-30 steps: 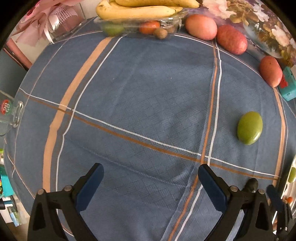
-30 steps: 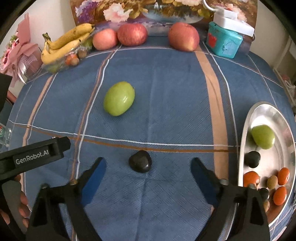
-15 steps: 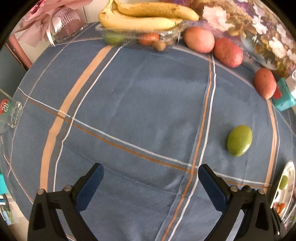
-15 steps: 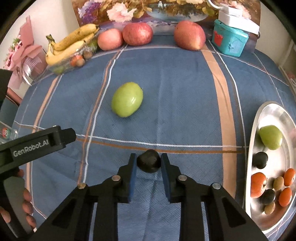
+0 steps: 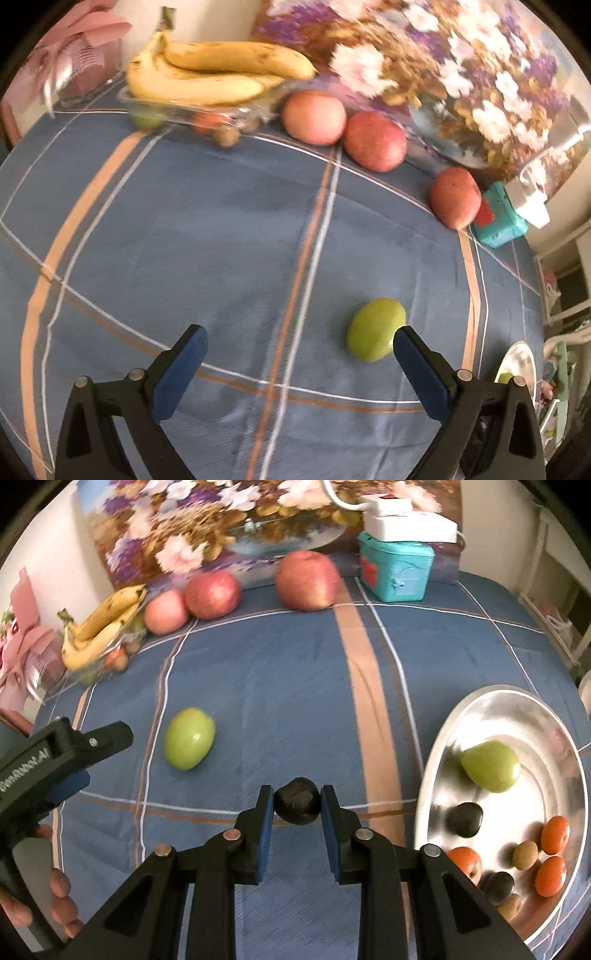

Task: Organize fruits
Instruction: 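Close the right tool around the last dark plum, then grasp the green pear with the left tool while the right tool holds the plum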

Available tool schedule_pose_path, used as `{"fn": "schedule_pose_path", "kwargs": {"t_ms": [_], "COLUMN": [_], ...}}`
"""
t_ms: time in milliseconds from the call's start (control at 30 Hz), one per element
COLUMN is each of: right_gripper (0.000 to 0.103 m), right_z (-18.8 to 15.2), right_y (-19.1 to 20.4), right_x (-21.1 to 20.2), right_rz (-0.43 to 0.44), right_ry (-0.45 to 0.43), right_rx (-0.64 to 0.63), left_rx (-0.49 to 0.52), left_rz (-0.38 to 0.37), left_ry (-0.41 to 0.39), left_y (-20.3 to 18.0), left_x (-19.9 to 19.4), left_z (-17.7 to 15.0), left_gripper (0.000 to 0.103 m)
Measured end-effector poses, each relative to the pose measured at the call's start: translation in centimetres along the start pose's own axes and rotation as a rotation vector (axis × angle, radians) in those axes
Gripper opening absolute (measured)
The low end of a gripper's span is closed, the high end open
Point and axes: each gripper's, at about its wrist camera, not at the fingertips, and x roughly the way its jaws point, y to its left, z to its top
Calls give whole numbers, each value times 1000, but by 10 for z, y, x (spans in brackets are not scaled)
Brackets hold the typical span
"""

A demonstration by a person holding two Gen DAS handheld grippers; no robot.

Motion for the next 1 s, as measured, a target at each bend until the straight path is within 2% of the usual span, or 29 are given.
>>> {"fn": "schedule_pose_path", "kwargs": {"t_ms": [67,300,500,633,733,1000], "right_gripper": [26,26,26,26,26,26], "right_z": [2,3,0,-1,-2,-2], "right_y": [-3,-7,-7,-6,-4,-4], "right_x": [1,6,9,12,13,13], "right_rz": [-8,-23,-26,-29,-32,-42], "right_ry": [-3,0,9,15,17,21], "right_rx": [-4,-12,-12,-18,-25,-30], "left_rx": [16,80,103,105,97,57], "left_rz": [-22,-48,-46,-48,-71,-68], "left_ry": [13,34,40,43,51,75], "left_y": [-8,-35,-44,-46,-46,-42], "left_x": [8,28,35,35,33,27], "left_z": [-1,-8,-9,-11,-10,-13], "left_gripper": [91,82,71,60,47,46]}}
